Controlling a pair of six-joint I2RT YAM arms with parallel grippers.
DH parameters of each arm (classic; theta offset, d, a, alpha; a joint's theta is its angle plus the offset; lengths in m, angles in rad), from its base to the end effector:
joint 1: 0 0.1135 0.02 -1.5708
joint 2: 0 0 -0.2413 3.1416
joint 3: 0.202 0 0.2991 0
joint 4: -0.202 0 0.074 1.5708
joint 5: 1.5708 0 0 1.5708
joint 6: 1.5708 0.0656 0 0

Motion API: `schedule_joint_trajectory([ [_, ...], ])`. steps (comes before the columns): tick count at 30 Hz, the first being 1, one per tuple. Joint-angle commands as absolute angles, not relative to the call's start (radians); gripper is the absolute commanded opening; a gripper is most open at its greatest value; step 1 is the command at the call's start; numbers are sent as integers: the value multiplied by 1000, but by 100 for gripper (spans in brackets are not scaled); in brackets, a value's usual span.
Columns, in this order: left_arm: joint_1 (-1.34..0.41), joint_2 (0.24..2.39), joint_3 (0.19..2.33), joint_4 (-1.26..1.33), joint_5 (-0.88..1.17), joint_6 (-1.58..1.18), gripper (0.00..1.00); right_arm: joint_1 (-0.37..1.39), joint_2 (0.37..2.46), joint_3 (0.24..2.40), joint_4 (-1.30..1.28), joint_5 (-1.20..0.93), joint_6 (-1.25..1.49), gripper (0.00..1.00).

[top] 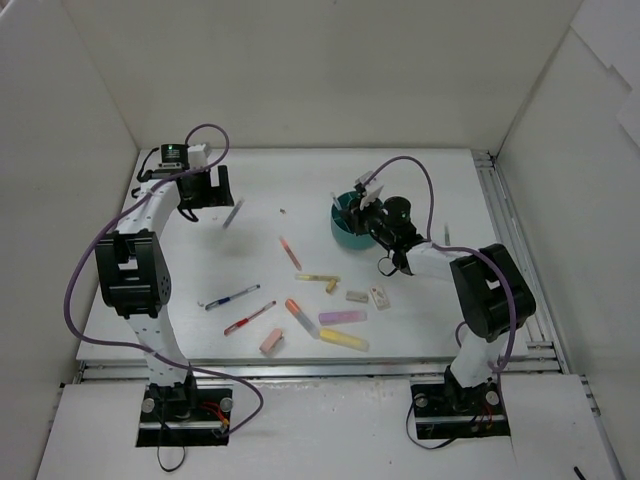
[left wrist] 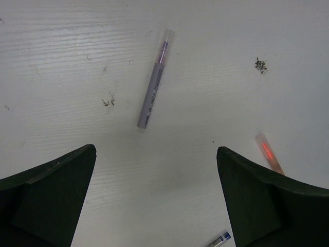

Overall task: Sort the stationery into containers
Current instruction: Place the pen in the storage box.

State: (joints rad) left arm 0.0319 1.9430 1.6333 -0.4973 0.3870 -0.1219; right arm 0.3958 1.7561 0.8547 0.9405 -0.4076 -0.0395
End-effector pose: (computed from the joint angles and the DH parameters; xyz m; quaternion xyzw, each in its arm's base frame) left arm 0.4989 -0.0089 0.2088 0.0015 0.9135 -0.1947 0.3573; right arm 0.3844 0.1888 0.1634 -0.2890 0.6313 0.2632 0.6698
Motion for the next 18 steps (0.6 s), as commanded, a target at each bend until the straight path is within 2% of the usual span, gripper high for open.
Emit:
schedule_joint_trajectory([
  [1, 32, 1899, 1657, -468, 382, -103, 100, 402, 1723, 847, 1078, -373, -48, 11],
  [7, 32, 1904, 1673, -471, 382, -100, 100, 405, 1678, 805, 1098, -347, -49, 24],
  [8, 32, 1913, 1678, -471, 383, -100, 100, 403, 1672, 801, 1098, -345, -52, 30],
  [9, 32, 1914, 1686, -474, 385, -100, 100, 403, 1666, 799, 1098, -341, -52, 33],
  [13, 23, 1936, 1704, -477, 391, -101, 100, 402, 1617, 779, 1100, -347, -40, 38],
  [15, 12, 1962, 1738, -489, 390, -97, 100, 405, 1585, 775, 1100, -354, -32, 62],
  [16, 12, 1988, 1753, -498, 388, -95, 100, 406, 1545, 772, 1098, -363, -25, 85],
  [17, 12, 2005, 1772, -506, 384, -89, 100, 408, 1525, 769, 1100, -362, -17, 98],
  [18, 3, 2017, 1814, -526, 382, -89, 100, 408, 1505, 769, 1098, -364, -5, 98],
])
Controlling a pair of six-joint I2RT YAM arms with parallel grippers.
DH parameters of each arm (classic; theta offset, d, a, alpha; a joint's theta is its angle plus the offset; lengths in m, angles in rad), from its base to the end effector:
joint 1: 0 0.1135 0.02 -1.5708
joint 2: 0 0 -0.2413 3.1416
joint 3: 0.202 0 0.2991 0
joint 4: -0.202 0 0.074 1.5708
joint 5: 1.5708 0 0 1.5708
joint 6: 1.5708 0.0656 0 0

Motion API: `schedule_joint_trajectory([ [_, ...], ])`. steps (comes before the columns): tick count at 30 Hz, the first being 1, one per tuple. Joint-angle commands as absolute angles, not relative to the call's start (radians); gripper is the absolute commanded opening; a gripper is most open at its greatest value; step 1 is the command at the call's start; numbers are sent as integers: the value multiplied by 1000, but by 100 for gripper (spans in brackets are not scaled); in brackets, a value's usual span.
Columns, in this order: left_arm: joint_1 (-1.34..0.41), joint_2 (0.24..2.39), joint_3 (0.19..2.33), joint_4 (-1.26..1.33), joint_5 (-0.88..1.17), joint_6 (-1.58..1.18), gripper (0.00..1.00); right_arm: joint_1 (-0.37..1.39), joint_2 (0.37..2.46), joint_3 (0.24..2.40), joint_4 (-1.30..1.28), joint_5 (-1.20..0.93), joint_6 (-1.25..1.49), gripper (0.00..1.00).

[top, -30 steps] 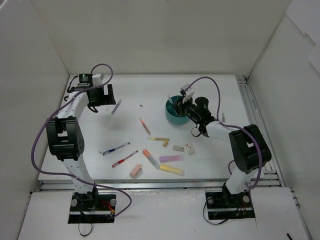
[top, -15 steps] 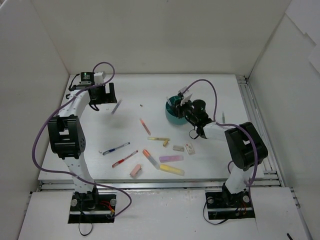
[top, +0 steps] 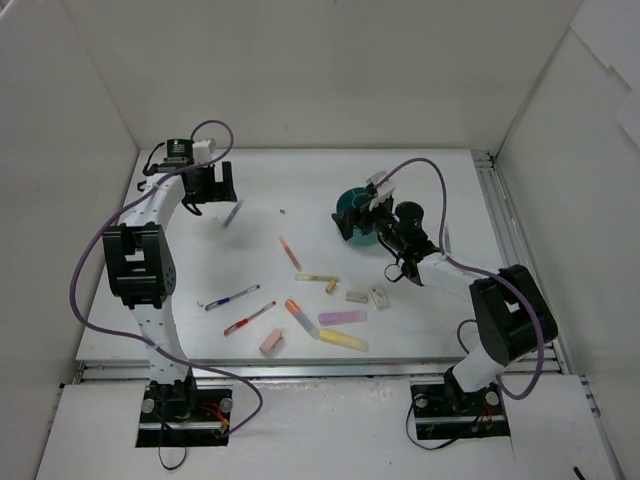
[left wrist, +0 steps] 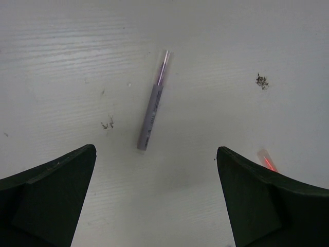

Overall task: Sort the stationery into containers
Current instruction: Place the pen in the storage box, then pick up the pen from the center of the board.

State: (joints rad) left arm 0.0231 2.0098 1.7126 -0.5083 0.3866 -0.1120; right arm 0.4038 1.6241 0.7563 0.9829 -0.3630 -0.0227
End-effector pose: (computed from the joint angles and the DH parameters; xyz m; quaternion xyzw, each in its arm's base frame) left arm 0.5141 -0.0129 0.2063 0.0101 0.9132 -0.1943 0.3581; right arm 0.3610 0.1796 0.1852 -0.2702 0.6110 0.2570 0.6983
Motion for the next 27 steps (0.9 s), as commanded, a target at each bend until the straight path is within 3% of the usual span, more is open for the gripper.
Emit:
schedule_joint_trajectory([
  [1, 3, 2051, 1833, -538, 383, -87, 100, 408, 1461, 761, 1100, -365, -5, 98],
  [8, -15, 2195, 2005, -626, 388, -65, 98, 397, 1316, 710, 1098, -414, 101, 98],
  [11, -37, 2246, 2061, -659, 358, -52, 87, 381, 1284, 684, 1097, -396, 133, 98],
  [18, -87, 2336, 2149, -707, 278, -35, 71, 318, 1244, 632, 1095, -411, 219, 98],
  [27, -97, 2359, 2142, -733, 227, -51, 38, 261, 1167, 574, 1092, -426, 232, 98],
])
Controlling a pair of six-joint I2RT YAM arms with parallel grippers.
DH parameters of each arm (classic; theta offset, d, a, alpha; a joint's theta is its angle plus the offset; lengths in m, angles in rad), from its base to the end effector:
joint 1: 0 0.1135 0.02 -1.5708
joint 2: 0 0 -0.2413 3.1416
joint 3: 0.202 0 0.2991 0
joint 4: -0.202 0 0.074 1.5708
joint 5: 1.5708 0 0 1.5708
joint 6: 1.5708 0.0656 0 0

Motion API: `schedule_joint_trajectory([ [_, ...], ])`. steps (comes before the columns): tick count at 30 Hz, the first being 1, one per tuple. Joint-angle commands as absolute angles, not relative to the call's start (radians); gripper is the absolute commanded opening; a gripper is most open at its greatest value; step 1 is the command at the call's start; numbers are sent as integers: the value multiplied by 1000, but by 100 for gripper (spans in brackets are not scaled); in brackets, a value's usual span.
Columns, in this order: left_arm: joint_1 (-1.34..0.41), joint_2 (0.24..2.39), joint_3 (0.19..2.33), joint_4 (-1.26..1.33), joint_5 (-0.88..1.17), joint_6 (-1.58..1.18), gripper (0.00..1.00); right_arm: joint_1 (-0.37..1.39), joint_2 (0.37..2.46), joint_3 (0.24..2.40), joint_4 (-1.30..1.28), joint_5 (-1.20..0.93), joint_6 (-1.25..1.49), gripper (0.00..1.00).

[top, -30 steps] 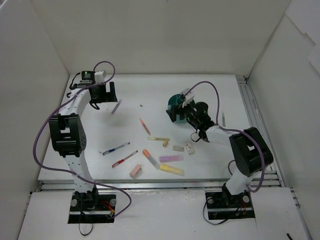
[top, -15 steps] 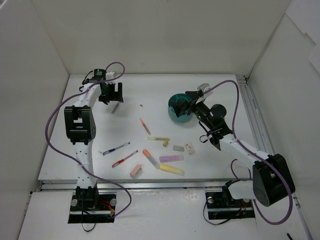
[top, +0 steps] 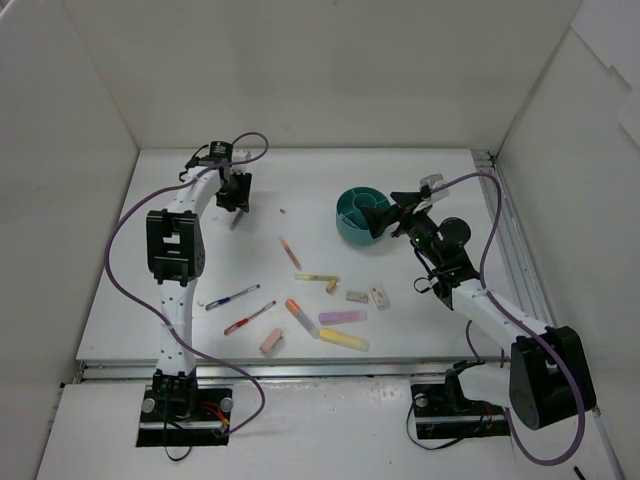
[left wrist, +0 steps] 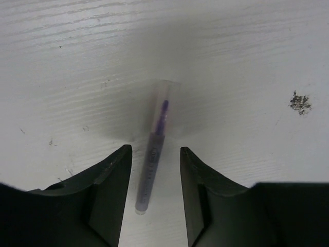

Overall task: Sort the stationery into containers
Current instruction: Pick up the pen from the center of the board.

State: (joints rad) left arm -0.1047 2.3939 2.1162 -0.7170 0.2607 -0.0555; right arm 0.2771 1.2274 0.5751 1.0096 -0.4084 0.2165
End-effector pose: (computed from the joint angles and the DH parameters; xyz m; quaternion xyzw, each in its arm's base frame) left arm 0.5651 -0.0764 0.1397 0.0603 0.9495 -0.1468 0.2708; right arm 0.3139 0.1164 0.2575 -0.1834 0.5530 0.3086 0.7518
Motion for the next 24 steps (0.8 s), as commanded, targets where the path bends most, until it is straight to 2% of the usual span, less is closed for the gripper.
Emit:
schedule_joint_trajectory([
  [1, -97, 2356, 2134, -733, 221, -52, 37, 259, 1160, 569, 1092, -425, 232, 98],
  [3, -97, 2355, 2114, -733, 196, -54, 37, 250, 1141, 555, 1089, -429, 232, 98],
  [4, -97, 2355, 2108, -738, 186, -52, 33, 249, 1135, 552, 1089, -428, 232, 98],
  [11, -139, 2349, 2077, -738, 158, -22, 24, 233, 1100, 526, 1085, -419, 229, 98],
  [13, -149, 2350, 2089, -745, 155, -15, 6, 224, 1091, 523, 1083, -419, 230, 98],
  [14, -149, 2344, 2094, -750, 152, -17, 0, 222, 1083, 520, 1083, -416, 232, 98],
  [18, -149, 2271, 2074, -723, 213, -47, 0, 218, 1055, 508, 1081, -416, 236, 98],
  [24, -222, 1978, 1869, -484, 333, -123, 0, 218, 1000, 473, 1081, -380, 259, 98],
])
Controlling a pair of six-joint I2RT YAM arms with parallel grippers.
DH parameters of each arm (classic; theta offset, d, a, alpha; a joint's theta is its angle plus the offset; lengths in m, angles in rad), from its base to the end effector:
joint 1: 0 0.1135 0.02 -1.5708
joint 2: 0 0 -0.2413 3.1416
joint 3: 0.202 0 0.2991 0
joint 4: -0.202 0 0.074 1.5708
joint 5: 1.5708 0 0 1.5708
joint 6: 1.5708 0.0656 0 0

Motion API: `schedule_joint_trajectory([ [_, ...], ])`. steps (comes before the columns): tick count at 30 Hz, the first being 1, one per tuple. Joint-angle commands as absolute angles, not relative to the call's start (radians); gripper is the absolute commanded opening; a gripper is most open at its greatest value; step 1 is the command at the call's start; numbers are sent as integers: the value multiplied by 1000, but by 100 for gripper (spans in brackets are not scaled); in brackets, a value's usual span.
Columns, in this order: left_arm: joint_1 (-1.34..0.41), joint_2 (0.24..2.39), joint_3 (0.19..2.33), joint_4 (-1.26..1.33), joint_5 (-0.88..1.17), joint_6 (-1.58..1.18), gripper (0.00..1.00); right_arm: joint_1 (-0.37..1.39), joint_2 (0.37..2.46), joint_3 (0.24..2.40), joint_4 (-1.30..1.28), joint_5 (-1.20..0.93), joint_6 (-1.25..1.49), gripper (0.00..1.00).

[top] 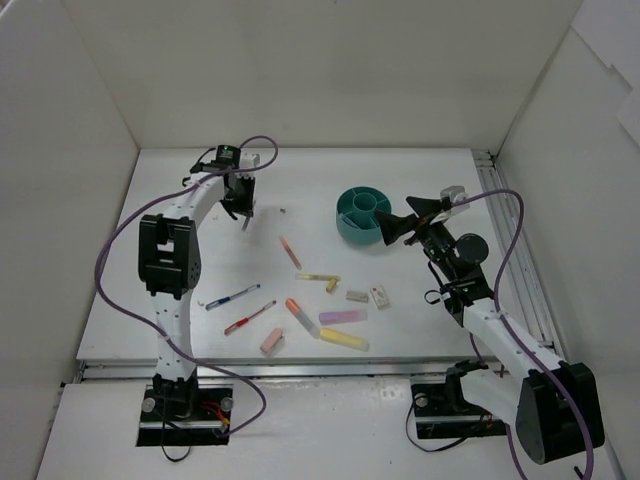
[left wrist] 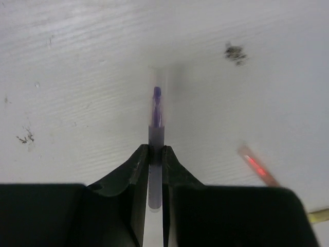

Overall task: Sort the stationery into containers
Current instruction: Pick up the pen from the center of the board, then place the pen in the storage box.

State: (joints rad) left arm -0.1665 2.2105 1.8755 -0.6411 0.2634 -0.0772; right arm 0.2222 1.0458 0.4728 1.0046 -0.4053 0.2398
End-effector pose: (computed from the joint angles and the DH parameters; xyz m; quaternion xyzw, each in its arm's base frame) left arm 0.5272 -0.1059 0.1537 0.0807 0.9452 -0.1599 0.2730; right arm 0.2867 0.0913 0.2700 -0.1648 0.5297 0.2945 0.7781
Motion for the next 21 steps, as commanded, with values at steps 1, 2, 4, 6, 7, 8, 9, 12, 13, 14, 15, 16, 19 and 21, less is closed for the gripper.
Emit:
schedule_joint_trajectory([
  [1, -242, 1895, 1799, -384, 337, -147, 0, 218, 991, 454, 1081, -373, 270, 98],
  [2, -262, 1860, 1764, -327, 356, -152, 0, 218, 971, 446, 1081, -348, 273, 98],
  [4, -327, 1797, 1654, -146, 376, -183, 0, 219, 950, 419, 1081, -325, 284, 98],
  [6, -388, 1729, 1585, -21, 403, -198, 0, 219, 916, 400, 1080, -287, 290, 98],
  [7, -406, 1701, 1519, 130, 414, -218, 0, 218, 885, 384, 1080, -275, 298, 98],
  [8, -425, 1694, 1493, 202, 414, -241, 0, 218, 870, 376, 1078, -256, 299, 98],
  [9, -454, 1689, 1459, 327, 413, -261, 0, 221, 855, 365, 1080, -244, 304, 98],
  [12, -486, 1710, 1450, 498, 382, -354, 0, 218, 793, 333, 1078, -186, 308, 98],
  [13, -500, 1739, 1453, 530, 358, -382, 0, 218, 772, 312, 1077, -170, 310, 98],
  [14, -500, 1755, 1454, 561, 342, -444, 0, 219, 741, 304, 1077, -141, 308, 98],
  [15, -512, 1769, 1451, 601, 328, -465, 0, 221, 726, 295, 1075, -124, 311, 98],
  [16, -528, 1790, 1444, 662, 299, -498, 0, 218, 698, 276, 1075, -111, 314, 98],
  [19, -554, 1822, 1369, 840, 192, -609, 0, 218, 652, 250, 1069, -57, 316, 98],
  [21, -586, 1839, 1341, 917, 87, -639, 0, 221, 637, 245, 1060, -46, 316, 98],
])
